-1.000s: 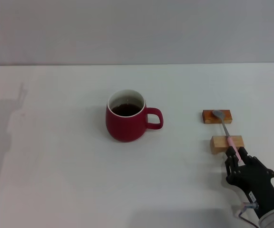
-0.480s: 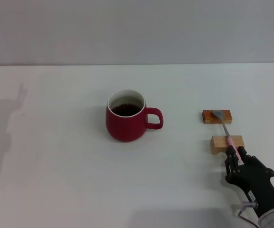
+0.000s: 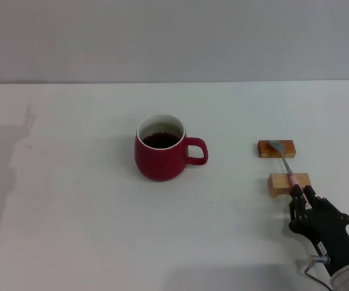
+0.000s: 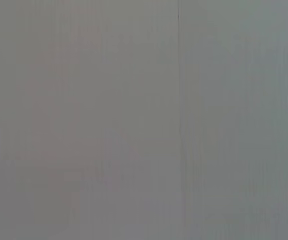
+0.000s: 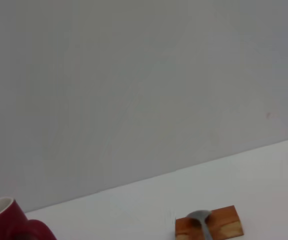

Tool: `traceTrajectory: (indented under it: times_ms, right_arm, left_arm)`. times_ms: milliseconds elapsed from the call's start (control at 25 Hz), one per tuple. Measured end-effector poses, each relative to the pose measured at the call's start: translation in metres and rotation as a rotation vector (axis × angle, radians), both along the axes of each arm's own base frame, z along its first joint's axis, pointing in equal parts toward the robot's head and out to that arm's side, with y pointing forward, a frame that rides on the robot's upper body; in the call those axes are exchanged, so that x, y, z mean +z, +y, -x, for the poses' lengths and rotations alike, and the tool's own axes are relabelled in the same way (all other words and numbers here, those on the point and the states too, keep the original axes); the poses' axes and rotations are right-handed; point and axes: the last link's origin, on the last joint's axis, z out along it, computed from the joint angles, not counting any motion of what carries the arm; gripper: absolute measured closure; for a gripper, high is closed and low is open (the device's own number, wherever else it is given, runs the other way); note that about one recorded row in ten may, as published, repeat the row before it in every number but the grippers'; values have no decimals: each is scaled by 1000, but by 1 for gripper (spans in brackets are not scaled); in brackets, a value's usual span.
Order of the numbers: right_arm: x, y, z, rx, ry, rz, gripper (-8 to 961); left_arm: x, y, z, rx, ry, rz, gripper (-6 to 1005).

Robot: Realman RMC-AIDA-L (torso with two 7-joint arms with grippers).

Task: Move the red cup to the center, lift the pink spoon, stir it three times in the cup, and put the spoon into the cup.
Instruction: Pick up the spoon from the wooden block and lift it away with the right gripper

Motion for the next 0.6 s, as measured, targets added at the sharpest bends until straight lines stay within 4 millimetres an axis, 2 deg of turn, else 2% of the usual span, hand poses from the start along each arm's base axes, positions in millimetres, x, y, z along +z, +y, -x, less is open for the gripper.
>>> traceTrajectory:
  times_ms: [600]
  right_arm:
    - [-3,0,-1,-6,-3,20,757]
  left_arm:
    - [0,3,-2,-6,4,1,161]
